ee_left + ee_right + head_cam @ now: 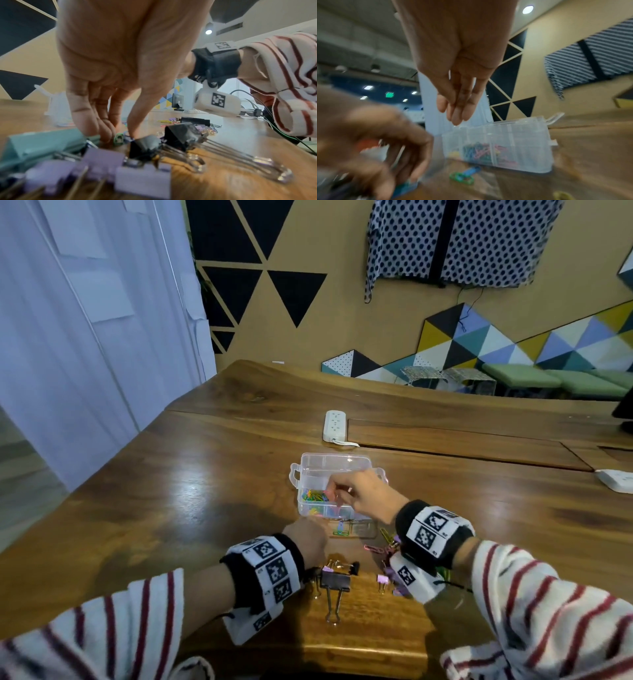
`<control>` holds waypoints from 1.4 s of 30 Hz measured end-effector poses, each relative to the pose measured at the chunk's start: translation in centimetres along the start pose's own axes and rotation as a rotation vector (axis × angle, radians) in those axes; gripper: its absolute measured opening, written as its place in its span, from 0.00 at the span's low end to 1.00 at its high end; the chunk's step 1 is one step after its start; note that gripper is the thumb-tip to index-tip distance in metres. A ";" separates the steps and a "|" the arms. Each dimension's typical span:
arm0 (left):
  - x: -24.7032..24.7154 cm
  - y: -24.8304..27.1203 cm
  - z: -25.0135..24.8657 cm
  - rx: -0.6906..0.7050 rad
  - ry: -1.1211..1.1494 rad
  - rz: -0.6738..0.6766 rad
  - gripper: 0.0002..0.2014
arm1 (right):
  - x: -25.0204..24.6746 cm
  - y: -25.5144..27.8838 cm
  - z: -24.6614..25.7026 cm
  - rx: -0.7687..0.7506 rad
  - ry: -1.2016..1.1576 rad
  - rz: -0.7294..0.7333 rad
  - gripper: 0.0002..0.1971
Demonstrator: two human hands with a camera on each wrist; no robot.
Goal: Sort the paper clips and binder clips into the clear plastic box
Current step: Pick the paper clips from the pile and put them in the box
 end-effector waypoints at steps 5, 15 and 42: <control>-0.4 -0.2 -0.5 0.022 -0.016 -0.001 0.17 | 2.9 2.3 -0.1 -0.108 0.270 0.285 0.12; -1.0 -1.2 0.7 0.033 0.113 0.032 0.15 | 4.0 2.0 -1.1 0.099 0.309 0.346 0.06; -0.9 -6.0 -7.1 0.245 0.168 -0.018 0.09 | 1.7 13.4 -1.7 0.121 0.302 0.337 0.09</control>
Point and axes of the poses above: each hand's wrist, its own y-axis away from the middle knuckle, its own x-axis out of the palm, z = x × y, the point moved 5 cm from there along -y, towards the middle knuckle, and after that the axes turned 4 degrees about -z, right-handed, at the moved point
